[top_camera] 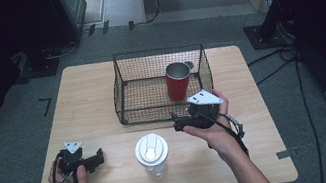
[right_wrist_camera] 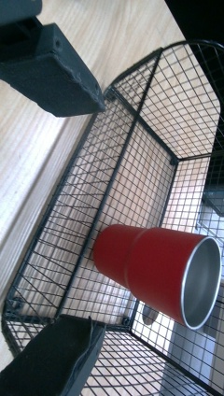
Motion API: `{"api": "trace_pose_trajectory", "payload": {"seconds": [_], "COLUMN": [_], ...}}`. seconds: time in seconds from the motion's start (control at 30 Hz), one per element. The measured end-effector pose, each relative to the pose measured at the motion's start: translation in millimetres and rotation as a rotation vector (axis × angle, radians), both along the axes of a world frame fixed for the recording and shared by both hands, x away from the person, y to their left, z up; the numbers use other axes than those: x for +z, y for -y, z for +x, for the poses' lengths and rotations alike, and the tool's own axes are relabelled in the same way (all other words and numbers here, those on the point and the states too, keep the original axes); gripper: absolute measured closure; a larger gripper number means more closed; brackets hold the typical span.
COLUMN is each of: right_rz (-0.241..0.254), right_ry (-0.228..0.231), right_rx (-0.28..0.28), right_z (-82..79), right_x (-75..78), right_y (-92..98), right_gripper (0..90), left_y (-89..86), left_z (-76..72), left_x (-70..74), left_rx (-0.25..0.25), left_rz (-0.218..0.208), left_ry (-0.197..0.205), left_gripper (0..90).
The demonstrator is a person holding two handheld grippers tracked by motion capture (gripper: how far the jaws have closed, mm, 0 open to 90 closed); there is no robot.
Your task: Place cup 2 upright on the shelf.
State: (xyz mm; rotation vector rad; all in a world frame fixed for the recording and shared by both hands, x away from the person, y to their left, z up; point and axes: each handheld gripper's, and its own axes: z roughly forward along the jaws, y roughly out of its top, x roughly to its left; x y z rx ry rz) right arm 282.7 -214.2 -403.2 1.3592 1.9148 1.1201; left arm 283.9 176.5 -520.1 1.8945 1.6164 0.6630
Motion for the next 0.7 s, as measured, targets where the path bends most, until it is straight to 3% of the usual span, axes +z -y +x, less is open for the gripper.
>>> {"api": "trace_pose_trajectory", "payload": {"seconds": [0.7], "right_rz": [0.026], "right_ry": [0.0], "right_rx": [0.064], "right_z": [-36.1], "right_x": [-11.8], "right_y": [-3.6], "right_gripper": [0.0], "left_y": [0.1], "left_z": [0.0], "left_x": [0.0], "left_rx": [0.001], "left_rz": [0.0], "left_ry": [0.001], "left_gripper": [0.0]}}
